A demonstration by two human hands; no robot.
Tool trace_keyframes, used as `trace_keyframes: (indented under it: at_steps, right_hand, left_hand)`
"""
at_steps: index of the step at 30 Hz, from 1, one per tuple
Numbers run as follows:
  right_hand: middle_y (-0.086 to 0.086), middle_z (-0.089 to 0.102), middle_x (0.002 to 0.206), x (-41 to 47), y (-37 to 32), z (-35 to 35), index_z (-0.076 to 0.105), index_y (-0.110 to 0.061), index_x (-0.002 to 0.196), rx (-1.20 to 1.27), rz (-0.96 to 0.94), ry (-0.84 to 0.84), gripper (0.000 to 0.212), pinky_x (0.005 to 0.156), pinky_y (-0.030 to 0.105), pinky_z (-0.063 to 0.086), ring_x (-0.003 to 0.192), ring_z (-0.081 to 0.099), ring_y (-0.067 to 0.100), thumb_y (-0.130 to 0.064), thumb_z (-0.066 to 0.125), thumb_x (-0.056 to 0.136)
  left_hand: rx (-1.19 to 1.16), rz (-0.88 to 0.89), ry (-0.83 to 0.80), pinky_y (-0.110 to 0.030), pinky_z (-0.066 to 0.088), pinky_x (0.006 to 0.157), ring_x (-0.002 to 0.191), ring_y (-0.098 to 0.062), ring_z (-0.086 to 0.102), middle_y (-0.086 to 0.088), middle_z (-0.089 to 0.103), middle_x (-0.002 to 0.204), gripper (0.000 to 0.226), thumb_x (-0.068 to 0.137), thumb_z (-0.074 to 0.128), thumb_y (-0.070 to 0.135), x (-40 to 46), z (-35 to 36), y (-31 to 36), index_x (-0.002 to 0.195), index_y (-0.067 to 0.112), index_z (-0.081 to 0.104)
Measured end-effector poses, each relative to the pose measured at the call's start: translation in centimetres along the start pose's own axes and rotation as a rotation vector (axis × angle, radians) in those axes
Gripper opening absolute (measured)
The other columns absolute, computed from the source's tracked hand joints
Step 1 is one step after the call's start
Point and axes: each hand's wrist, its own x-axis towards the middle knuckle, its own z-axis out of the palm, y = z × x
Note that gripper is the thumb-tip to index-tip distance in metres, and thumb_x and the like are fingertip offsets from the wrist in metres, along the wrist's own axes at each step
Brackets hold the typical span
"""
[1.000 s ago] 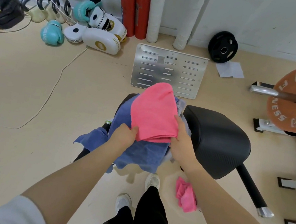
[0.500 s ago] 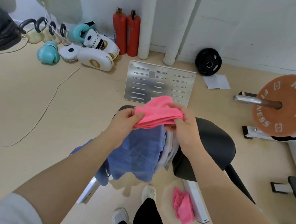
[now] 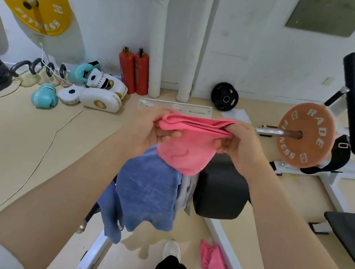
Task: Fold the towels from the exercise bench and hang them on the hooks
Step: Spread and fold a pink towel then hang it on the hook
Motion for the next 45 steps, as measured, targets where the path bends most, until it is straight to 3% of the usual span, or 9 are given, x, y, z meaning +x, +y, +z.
trace_keyframes:
  at_steps: [5,9,15,21,28,32,38,42,45]
  right_hand:
    - [0.005,0.072,0.064,-2.1,-2.6,-3.6,0.075,-0.013,0.072,0.124,0.159,-0.331,0.044,0.051,0.019,0.055,0.056,0.069,0.012,-0.05,0.083,0.05]
    - [0.002,0.072,0.067,-0.7,0.6,-3.2,0.068,-0.01,0.081,-0.274,0.391,-0.238,0.002,0.054,0.015,0.054,0.058,0.066,0.009,-0.01,0.066,0.08]
    - [0.003,0.045,0.061,2.3,8.9,-1.1,0.05,-0.011,0.061,-0.908,0.277,-0.15,0.029,0.06,0.03,0.034,0.06,0.039,0.018,-0.016,0.049,0.089]
    - [-0.005,0.058,0.081,5.6,11.8,-0.9,0.046,-0.022,0.127,-0.853,0.129,-0.115,0.033,0.068,0.024,0.04,0.074,0.054,0.011,-0.014,0.042,0.095]
    - [0.001,0.059,0.097,11.8,13.1,-1.9,0.063,-0.01,0.103,-0.967,0.039,-0.261,0.019,0.078,0.02,0.039,0.087,0.053,0.013,-0.005,0.048,0.092]
    - [-0.003,0.054,0.074,15.4,12.8,-3.1,0.064,-0.007,0.085,-0.992,0.132,-0.336,0.008,0.06,0.008,0.035,0.063,0.044,0.006,-0.012,0.058,0.087]
    - [-0.001,0.045,0.057,19.5,13.7,-3.4,0.051,-0.005,0.062,-0.934,0.243,-0.318,0.027,0.058,0.024,0.034,0.059,0.041,0.011,-0.019,0.063,0.082]
    - [-0.001,0.054,0.064,21.4,15.5,-3.2,0.044,-0.022,0.075,-0.784,0.35,-0.161,0.021,0.058,0.026,0.04,0.06,0.051,0.016,-0.016,0.063,0.083]
    - [0.0,0.052,0.072,20.8,17.2,-2.7,0.047,-0.015,0.102,-0.787,0.369,-0.041,0.02,0.058,0.023,0.038,0.07,0.05,0.017,-0.007,0.058,0.087]
  left_hand:
    - [-0.306,-0.193,-0.418,-0.025,0.058,0.064,0.075,-0.017,0.072,-0.011,0.074,0.085,0.039,0.066,0.041,0.005,-2.1,-0.4,1.7,0.087,-0.001,0.073]
    - [0.169,-0.371,-0.163,-0.017,0.056,0.056,0.06,-0.006,0.069,-0.002,0.074,0.071,0.023,0.096,0.043,0.012,-0.8,-0.9,-1.4,0.091,0.004,0.064]
    - [0.59,-0.272,0.118,-0.013,0.037,0.051,0.064,-0.012,0.046,0.002,0.055,0.069,0.025,0.092,0.056,0.027,1.5,-3.1,-8.2,0.085,0.004,0.065]
    - [0.465,-0.114,0.181,-0.017,0.044,0.074,0.075,-0.008,0.054,0.001,0.062,0.082,0.014,0.092,0.053,0.013,4.6,-5.7,-10.5,0.084,0.01,0.065]
    - [0.434,-0.067,0.123,-0.024,0.046,0.082,0.078,-0.009,0.056,-0.002,0.059,0.086,0.038,0.092,0.049,0.001,9.6,-8.1,-9.9,0.103,0.037,0.054]
    - [0.67,-0.123,0.011,-0.011,0.042,0.085,0.083,0.008,0.058,0.004,0.066,0.097,0.027,0.09,0.051,0.0,12.5,-9.5,-9.2,0.1,0.019,0.067]
    - [0.703,-0.179,0.089,-0.004,0.044,0.064,0.064,0.002,0.057,0.002,0.065,0.078,0.009,0.086,0.062,0.006,16.5,-10.2,-9.5,0.091,0.006,0.07]
    - [0.636,-0.219,0.214,-0.007,0.041,0.05,0.058,-0.009,0.051,-0.004,0.057,0.072,0.014,0.084,0.063,0.004,18.4,-10.1,-10.4,0.097,0.008,0.06]
    - [0.69,-0.265,0.323,-0.021,0.043,0.075,0.082,-0.02,0.055,-0.008,0.061,0.09,0.037,0.084,0.063,0.009,18.6,-9.6,-12.2,0.118,0.011,0.05]
